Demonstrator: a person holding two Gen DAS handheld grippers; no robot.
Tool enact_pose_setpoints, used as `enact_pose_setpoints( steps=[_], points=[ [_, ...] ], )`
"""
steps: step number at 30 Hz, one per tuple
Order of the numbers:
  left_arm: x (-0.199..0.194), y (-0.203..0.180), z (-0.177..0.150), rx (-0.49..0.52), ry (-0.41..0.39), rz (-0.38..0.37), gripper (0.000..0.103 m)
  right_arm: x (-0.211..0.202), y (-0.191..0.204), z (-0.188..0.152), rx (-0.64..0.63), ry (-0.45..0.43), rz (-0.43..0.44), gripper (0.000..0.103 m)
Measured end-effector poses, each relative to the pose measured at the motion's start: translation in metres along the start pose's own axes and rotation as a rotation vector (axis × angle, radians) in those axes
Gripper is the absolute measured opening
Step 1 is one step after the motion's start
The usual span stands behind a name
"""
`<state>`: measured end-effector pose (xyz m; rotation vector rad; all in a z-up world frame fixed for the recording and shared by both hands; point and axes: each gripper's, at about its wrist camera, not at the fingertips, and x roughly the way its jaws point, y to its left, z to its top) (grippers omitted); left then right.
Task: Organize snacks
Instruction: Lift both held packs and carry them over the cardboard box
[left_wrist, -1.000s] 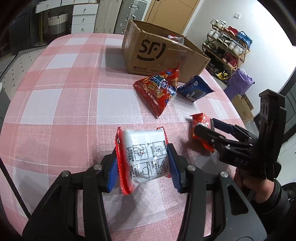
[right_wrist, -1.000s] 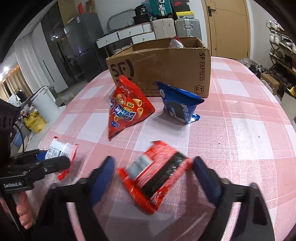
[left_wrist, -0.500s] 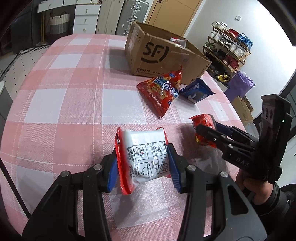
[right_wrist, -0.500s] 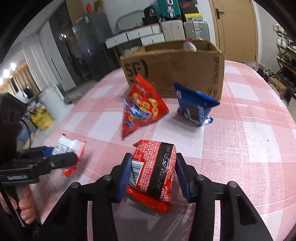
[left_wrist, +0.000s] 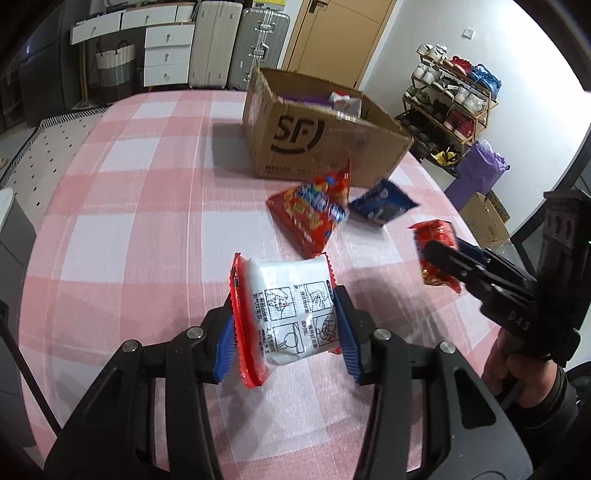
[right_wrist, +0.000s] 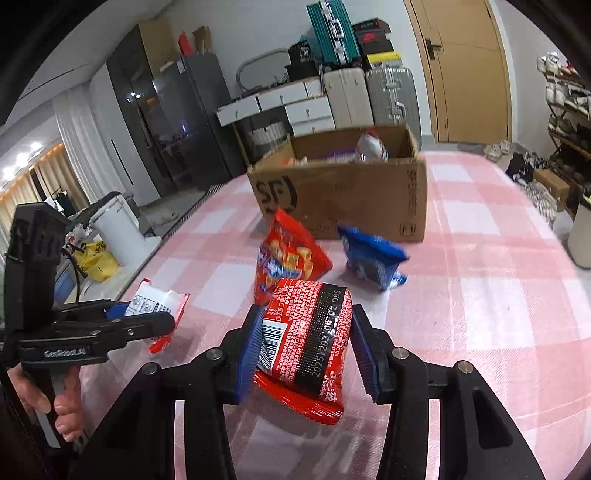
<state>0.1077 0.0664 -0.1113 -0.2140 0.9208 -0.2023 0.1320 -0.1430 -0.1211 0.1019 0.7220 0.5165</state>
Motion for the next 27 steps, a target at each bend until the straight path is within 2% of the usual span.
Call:
enact_pose_setpoints(
  steps=[11, 27],
  points=[
    [-0.012, -0.013, 0.068, 0.025, -0.043, -0.035, 0.044, -0.035, -0.012, 0.052, -0.041, -0.110, -0.004, 0.047],
    [-0.011, -0.040, 0.170, 0.015, -0.095, -0.052, 0.044, -0.054, -0.016, 0.168, -0.165, -0.201, 0.016, 0.047]
  ],
)
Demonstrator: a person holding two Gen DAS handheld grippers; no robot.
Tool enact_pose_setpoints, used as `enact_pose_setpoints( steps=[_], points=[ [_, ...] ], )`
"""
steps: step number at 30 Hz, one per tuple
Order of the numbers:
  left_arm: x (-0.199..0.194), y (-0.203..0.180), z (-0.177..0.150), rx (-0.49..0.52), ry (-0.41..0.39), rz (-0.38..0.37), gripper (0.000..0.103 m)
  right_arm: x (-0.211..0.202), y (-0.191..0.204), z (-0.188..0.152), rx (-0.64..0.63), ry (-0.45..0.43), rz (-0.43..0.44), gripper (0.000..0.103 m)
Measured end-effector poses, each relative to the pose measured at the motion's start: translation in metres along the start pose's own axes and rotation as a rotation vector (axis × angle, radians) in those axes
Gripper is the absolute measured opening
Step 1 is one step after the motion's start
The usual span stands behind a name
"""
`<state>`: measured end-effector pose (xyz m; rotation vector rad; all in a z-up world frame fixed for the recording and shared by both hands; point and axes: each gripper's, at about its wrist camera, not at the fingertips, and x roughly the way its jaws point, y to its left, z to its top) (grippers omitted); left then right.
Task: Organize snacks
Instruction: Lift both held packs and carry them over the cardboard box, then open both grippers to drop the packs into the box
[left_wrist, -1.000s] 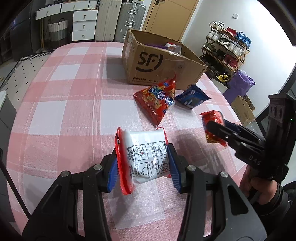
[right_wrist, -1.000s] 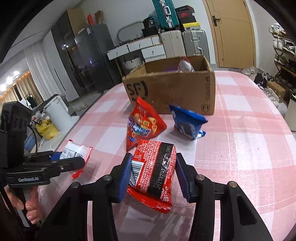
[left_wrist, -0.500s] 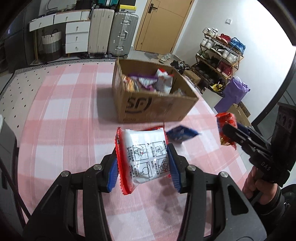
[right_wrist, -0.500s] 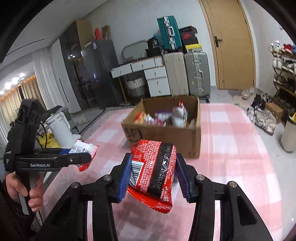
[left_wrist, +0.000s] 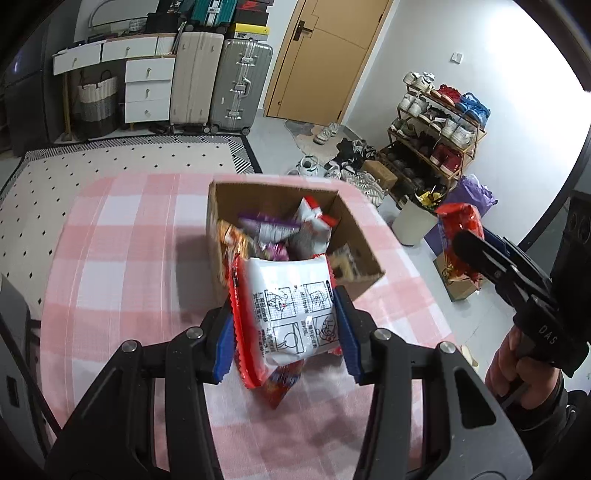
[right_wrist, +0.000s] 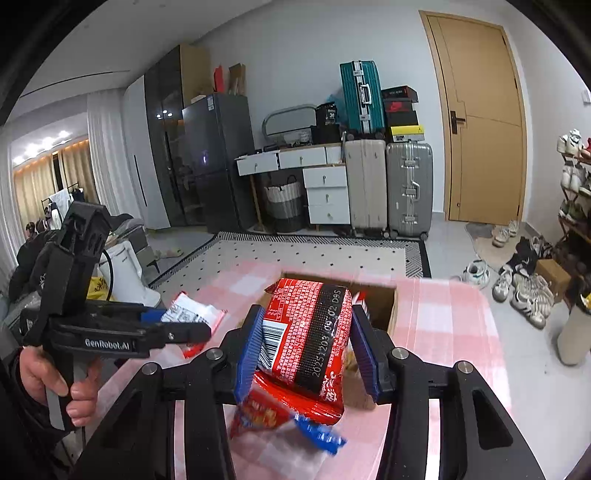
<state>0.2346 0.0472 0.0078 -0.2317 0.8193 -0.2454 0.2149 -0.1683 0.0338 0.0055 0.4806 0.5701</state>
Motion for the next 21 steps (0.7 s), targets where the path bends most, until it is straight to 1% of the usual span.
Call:
enact_pose_setpoints(
  steps=[5, 7, 10, 16, 21],
  points=[
    [0.005, -0.003, 0.031, -0.022, -0.018, -0.008, 0.044, 0.012, -0.006, 0.034, -0.029, -0.006, -0.002, 0.047],
    [0.007, -0.006, 0.042, -0.014, -0.029, -0.003, 0.044, 0.018, -0.007, 0.046, -0.044, -0.008, -0.011, 0.047],
    [0.012, -0.008, 0.054, -0.015, -0.034, 0.003, 0.044, 0.028, -0.004, 0.064, -0.101, -0.015, -0.052, 0.047],
    [0.029, -0.003, 0.069, -0.044, -0.024, -0.004, 0.044, 0.051, -0.004, 0.082, -0.119, -0.016, -0.043, 0.047],
    [0.059, 0.006, 0.068, -0.068, 0.011, -0.010, 0.044, 0.075, -0.012, 0.086, -0.094, 0.003, -0.029, 0.047]
  ],
)
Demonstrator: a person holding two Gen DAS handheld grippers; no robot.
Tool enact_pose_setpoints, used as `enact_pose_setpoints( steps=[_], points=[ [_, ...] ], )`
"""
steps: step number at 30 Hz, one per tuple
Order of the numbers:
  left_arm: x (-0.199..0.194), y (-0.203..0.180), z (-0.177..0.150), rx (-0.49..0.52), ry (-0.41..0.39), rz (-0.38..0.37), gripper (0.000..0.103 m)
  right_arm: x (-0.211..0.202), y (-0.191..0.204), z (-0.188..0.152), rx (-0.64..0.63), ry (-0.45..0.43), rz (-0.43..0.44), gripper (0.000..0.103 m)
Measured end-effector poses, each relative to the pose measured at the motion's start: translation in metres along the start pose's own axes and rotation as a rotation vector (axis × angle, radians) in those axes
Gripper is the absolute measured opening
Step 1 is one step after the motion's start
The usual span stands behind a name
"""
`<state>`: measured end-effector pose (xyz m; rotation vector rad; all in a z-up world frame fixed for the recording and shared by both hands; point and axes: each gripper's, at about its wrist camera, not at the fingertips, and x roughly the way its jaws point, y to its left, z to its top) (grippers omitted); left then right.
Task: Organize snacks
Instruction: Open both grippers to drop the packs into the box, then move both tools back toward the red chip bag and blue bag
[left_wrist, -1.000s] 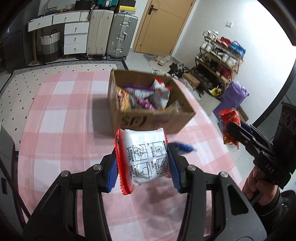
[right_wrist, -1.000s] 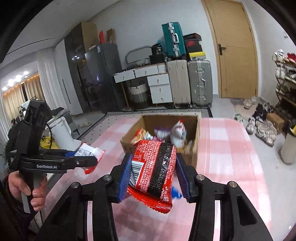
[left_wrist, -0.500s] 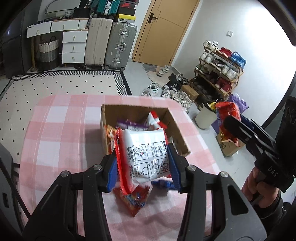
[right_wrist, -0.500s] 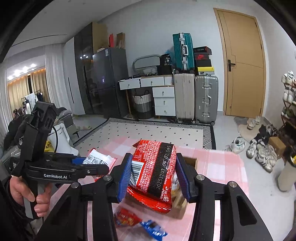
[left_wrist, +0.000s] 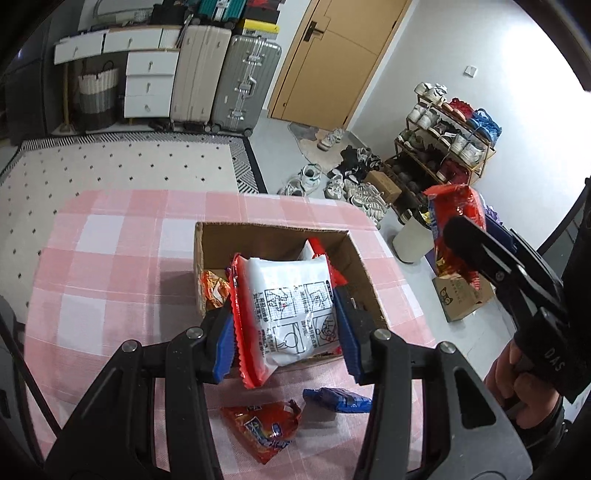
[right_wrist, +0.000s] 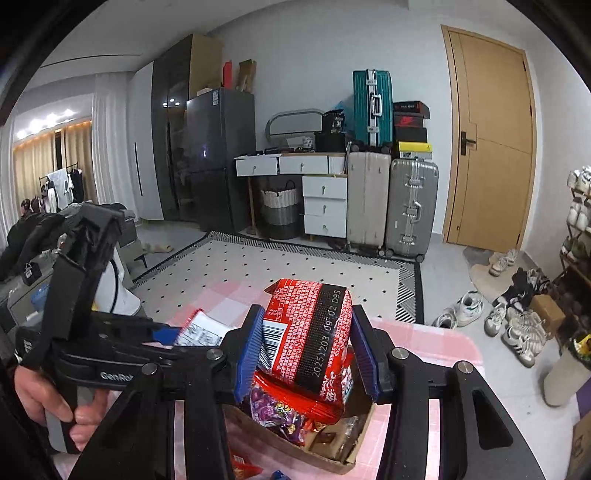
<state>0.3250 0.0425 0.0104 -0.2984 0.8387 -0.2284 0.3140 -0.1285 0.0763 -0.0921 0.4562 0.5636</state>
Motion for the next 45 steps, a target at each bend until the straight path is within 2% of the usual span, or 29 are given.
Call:
enact_pose_setpoints(
  steps=[15, 16, 17, 18, 19, 20, 21, 22, 24, 29, 38, 45],
  points=[
    [0.076, 0.020, -0.004, -0.034, 0.085, -0.023, 0.044, 0.083, -0.017, -0.048, 0.058, 0.137, 0.031, 0.047],
    [0.078, 0.020, -0.004, -0.034, 0.084, -0.022, 0.044, 0.086, -0.018, -0.051, 0.060, 0.138, 0.031, 0.049],
    [0.081, 0.021, -0.004, -0.033, 0.086, -0.016, 0.047, 0.089, -0.020, -0.052, 0.065, 0.136, 0.030, 0.051],
    [0.085, 0.021, -0.004, -0.032, 0.099, -0.005, 0.061, 0.091, -0.022, -0.053, 0.072, 0.132, 0.028, 0.055],
    [0.087, 0.022, -0.005, -0.035, 0.114, 0.019, 0.072, 0.093, -0.025, -0.052, 0.080, 0.130, 0.028, 0.064],
    [0.089, 0.021, -0.005, -0.032, 0.126, 0.029, 0.075, 0.093, -0.027, -0.053, 0.088, 0.126, 0.028, 0.068],
    [0.088, 0.021, -0.005, -0.029, 0.126, 0.035, 0.076, 0.091, -0.030, -0.054, 0.101, 0.121, 0.026, 0.081],
    [0.085, 0.021, -0.006, -0.025, 0.116, 0.046, 0.079, 0.088, -0.034, -0.054, 0.116, 0.116, 0.021, 0.086],
    [0.077, 0.017, -0.008, -0.008, 0.092, 0.052, 0.082, 0.077, -0.041, -0.056, 0.138, 0.088, 0.015, 0.086],
    [0.058, 0.009, -0.013, 0.020, 0.066, 0.071, 0.082, 0.049, -0.050, -0.061, 0.143, 0.058, -0.012, 0.088],
    [0.018, -0.005, -0.025, 0.047, 0.022, 0.095, 0.082, -0.010, -0.041, -0.071, 0.151, -0.011, -0.039, 0.094],
    [-0.022, -0.016, -0.040, 0.081, -0.058, 0.138, 0.092, -0.049, -0.026, -0.082, 0.163, -0.059, -0.034, 0.096]
  ],
)
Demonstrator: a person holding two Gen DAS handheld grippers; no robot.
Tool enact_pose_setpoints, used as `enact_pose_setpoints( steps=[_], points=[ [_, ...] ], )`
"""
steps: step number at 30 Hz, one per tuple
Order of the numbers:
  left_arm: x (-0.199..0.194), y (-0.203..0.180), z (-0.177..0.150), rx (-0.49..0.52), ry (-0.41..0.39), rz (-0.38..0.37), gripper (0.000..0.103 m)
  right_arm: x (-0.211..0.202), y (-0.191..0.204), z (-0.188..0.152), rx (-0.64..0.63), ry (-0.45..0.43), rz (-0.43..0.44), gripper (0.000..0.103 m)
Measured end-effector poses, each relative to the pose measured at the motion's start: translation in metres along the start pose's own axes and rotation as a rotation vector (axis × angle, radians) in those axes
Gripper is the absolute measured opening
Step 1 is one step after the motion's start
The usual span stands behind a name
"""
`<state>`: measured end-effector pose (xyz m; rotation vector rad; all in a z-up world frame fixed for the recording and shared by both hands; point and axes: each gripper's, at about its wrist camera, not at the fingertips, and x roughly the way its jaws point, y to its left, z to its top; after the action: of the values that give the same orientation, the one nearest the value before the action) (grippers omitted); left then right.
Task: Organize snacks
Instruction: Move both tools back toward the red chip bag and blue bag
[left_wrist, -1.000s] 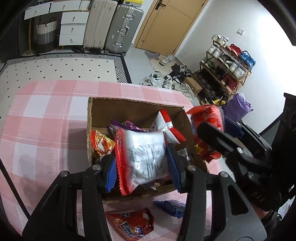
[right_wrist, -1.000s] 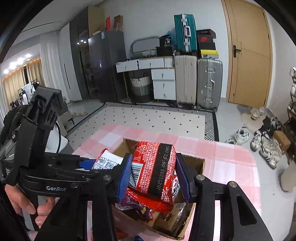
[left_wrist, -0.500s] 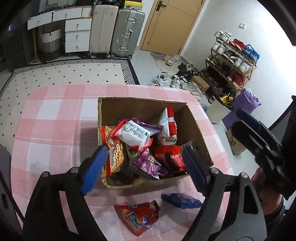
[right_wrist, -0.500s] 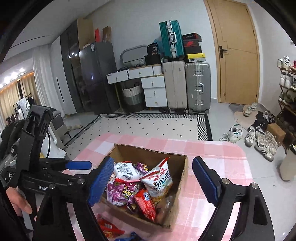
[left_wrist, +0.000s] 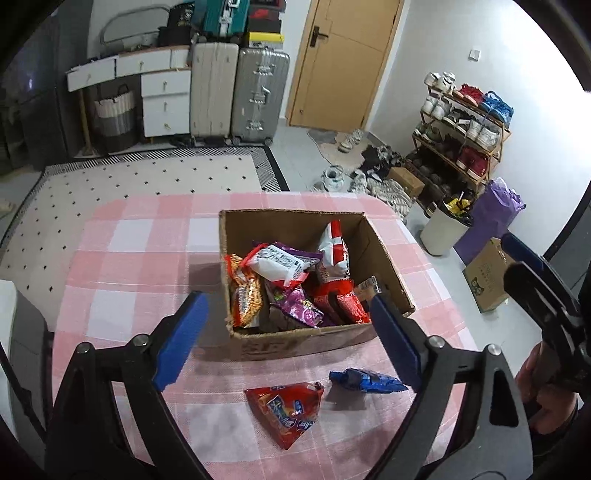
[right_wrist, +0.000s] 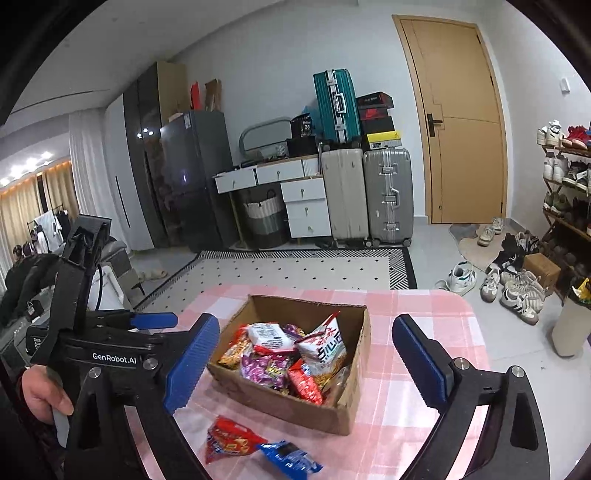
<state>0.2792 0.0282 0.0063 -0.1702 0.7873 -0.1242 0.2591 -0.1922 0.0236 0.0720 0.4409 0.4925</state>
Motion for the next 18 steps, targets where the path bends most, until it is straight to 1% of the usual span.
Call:
enact_pose_setpoints(
  steps=[1, 3, 5, 6, 10, 11, 13, 14, 17, 18],
  points=[
    [-0.005, 0.001, -0.002, -0.005, -0.008, -0.002, 0.097, -0.004, 0.001, -0.002, 0.009, -0.004, 0.002, 0.096],
    [-0.014, 0.002, -0.005, -0.025, -0.026, -0.004, 0.100, -0.013, 0.002, -0.004, 0.048, -0.016, 0.008, 0.097],
    [-0.025, 0.002, -0.007, -0.029, -0.051, -0.003, 0.100, -0.023, 0.003, -0.009, 0.099, -0.038, 0.025, 0.098],
    [-0.032, 0.001, -0.008, -0.028, -0.062, -0.004, 0.101, -0.027, 0.004, -0.010, 0.104, -0.043, 0.024, 0.099],
    [-0.051, -0.002, -0.018, -0.011, -0.098, 0.002, 0.102, -0.041, 0.013, -0.019, 0.085, -0.058, -0.003, 0.101],
    [-0.056, -0.005, -0.022, 0.003, -0.111, 0.010, 0.102, -0.044, 0.016, -0.023, 0.078, -0.062, -0.007, 0.101],
    [-0.064, -0.009, -0.029, 0.021, -0.134, 0.052, 0.102, -0.050, 0.020, -0.030, 0.075, -0.061, -0.007, 0.102],
    [-0.067, -0.011, -0.033, 0.027, -0.141, 0.049, 0.102, -0.053, 0.022, -0.036, 0.074, -0.054, -0.004, 0.102],
    [-0.072, -0.010, -0.049, 0.020, -0.137, 0.027, 0.102, -0.059, 0.023, -0.052, 0.077, -0.040, -0.006, 0.102],
    [-0.072, -0.010, -0.053, 0.022, -0.133, 0.032, 0.102, -0.060, 0.024, -0.058, 0.076, -0.033, -0.008, 0.102]
  ],
)
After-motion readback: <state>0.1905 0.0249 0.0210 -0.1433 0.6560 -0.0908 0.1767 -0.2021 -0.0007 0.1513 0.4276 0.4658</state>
